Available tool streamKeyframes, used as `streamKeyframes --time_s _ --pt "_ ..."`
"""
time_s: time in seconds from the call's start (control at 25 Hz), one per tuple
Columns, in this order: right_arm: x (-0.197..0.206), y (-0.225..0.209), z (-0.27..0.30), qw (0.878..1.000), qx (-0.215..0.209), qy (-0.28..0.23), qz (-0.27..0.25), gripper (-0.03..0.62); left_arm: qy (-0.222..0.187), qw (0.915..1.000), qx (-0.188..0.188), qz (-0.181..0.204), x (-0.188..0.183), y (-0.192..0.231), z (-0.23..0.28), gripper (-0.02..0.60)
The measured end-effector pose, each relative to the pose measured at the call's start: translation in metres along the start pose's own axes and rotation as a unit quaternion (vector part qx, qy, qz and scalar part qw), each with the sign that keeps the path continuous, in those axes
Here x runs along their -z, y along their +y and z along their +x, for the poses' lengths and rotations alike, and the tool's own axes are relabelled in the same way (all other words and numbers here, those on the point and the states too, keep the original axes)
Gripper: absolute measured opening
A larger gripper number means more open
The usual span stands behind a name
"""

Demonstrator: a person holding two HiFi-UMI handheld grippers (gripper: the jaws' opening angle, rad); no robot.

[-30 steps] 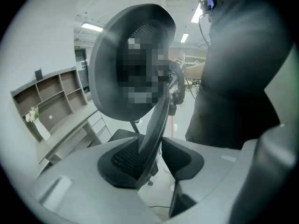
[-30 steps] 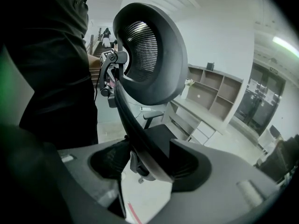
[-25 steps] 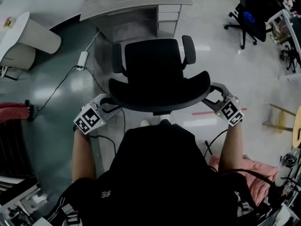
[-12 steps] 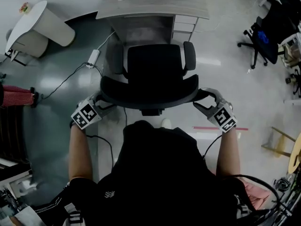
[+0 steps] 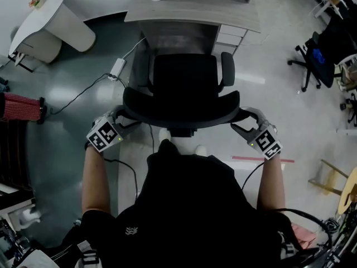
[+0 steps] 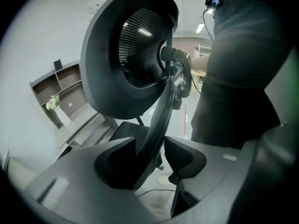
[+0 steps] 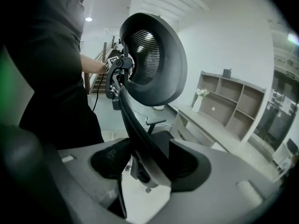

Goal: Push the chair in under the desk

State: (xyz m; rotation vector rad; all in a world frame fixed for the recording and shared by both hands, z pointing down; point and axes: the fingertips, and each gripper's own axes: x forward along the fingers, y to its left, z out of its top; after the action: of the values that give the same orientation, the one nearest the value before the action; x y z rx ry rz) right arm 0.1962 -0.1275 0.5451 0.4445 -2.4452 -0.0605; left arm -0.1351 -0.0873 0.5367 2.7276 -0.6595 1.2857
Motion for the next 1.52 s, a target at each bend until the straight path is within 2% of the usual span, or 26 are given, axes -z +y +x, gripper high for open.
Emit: streamKeyframes --time_s 0.36,0.76,0.96,1.12,1.32,1.52 --pt "-0.036 -0.009 0.048 1.0 0.014 0.013 0.018 0.258 0.003 0.9998 0.02 0.004 0.034 0.056 -0.019 0.207" --pt "-0.064 -0.029 0.093 0.998 0.035 0.024 0.035 0.261 -0.022 0.9991 0.016 0.032 0.055 0.122 -0.028 0.21" --pt "-0.073 -0.053 0.113 0.998 0.045 0.033 0.034 0.265 -0.032 0.9987 0.03 0.025 0.055 0.151 -0.026 0.202" --pt "-0.077 -0.076 0.126 0.997 0.052 0.042 0.038 0.268 -0.035 0.9977 0.046 0.036 0.053 0.17 -0.022 0.181" --pt "-0.088 -0.084 0.141 0.996 0.064 0.032 0.054 0.27 -0.056 0.997 0.028 0.045 0.057 0.205 -0.022 0.199" --pt "-0.095 -0.098 0.155 0.995 0.074 0.023 0.064 0.27 -0.066 0.9956 0.034 0.056 0.057 0.238 -0.019 0.207"
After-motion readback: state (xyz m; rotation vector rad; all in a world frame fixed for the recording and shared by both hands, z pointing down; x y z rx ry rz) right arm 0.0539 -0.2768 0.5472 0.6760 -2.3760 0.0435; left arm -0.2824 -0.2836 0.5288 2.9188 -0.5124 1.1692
